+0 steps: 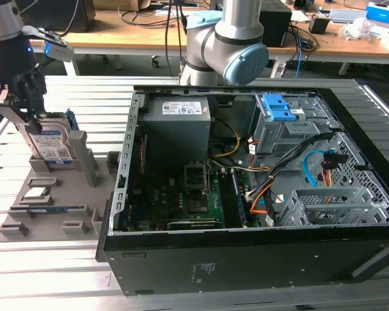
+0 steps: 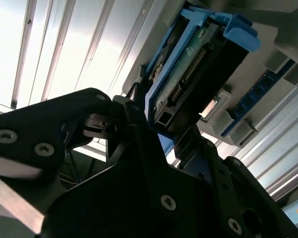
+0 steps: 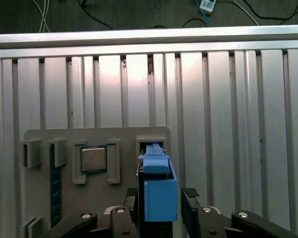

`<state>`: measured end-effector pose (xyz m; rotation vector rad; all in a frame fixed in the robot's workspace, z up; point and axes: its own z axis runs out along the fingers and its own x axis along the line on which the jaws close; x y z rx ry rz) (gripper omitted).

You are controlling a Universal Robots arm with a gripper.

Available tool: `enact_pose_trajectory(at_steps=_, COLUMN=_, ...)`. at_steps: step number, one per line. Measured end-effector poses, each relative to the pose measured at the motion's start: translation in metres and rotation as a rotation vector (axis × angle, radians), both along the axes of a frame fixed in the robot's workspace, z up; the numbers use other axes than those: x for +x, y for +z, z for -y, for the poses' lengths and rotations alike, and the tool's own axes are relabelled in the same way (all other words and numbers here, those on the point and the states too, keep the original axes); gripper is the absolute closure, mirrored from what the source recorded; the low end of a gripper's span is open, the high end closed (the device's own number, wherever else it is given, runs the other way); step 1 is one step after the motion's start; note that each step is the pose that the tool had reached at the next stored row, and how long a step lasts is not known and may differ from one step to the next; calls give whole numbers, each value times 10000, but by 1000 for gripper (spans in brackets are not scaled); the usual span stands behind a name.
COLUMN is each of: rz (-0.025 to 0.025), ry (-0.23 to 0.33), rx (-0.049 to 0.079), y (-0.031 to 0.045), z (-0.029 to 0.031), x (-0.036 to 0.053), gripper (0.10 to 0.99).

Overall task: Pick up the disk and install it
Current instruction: 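Pick up the disk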

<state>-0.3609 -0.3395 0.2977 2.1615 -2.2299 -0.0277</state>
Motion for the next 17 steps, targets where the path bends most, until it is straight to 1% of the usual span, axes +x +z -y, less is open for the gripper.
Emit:
enact_pose_trajectory(at_steps=7, rz=-2, ry=80, rx=-8, y=-112, z=0, x=0, gripper=604)
enact_pose_trajectory(at_steps=14, rz=0, ry=81, rx=-37, y=-114, z=0, x=0, gripper=604)
enact_pose_trajectory(at_steps=15, rz=0, ry=81, rx=-38, y=-114, z=0, x=0, gripper=620)
enact_pose_trajectory(at_steps=16, rz=-1, ry=81, rx=-43, y=-114, z=0, x=0, gripper=686)
enact_pose_trajectory(at_steps=17, rz=0, ry=81, rx=-42, y=-114, z=0, x=0, gripper=722)
